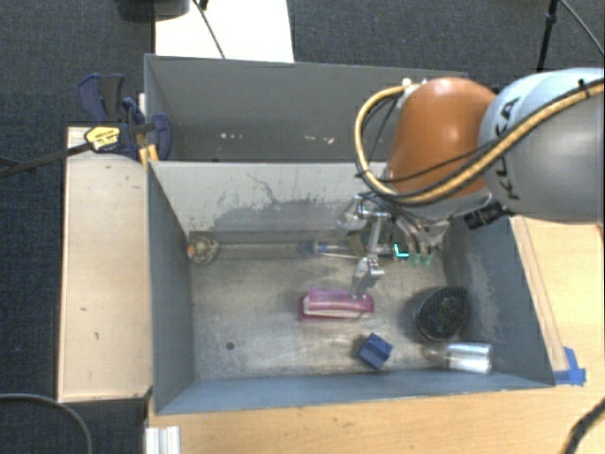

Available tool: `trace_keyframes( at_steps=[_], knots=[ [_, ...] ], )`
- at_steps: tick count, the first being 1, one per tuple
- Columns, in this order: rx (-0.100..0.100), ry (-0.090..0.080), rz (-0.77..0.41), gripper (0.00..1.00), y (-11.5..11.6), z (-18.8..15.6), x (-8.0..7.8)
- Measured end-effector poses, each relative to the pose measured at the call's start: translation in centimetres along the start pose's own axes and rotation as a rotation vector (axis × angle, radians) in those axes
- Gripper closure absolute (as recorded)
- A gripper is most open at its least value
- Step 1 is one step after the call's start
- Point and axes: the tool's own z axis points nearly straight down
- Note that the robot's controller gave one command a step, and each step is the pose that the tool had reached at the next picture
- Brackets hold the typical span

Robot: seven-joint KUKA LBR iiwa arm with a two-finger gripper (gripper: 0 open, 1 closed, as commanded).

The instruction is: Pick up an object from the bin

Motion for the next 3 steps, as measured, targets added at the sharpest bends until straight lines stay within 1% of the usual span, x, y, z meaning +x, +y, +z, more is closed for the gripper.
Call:
trace_keyframes(
  at_steps=[1,2,3],
  knots=[
    [0.0,-0.014,-0.221,0.0,0.7,9.3,3.4],
    [0.0,-0.019,-0.218,1.0,0.7,9.0,3.2],
    [0.002,-0.014,-0.219,1.0,-0.4,-6.9,3.2]
  ],
)
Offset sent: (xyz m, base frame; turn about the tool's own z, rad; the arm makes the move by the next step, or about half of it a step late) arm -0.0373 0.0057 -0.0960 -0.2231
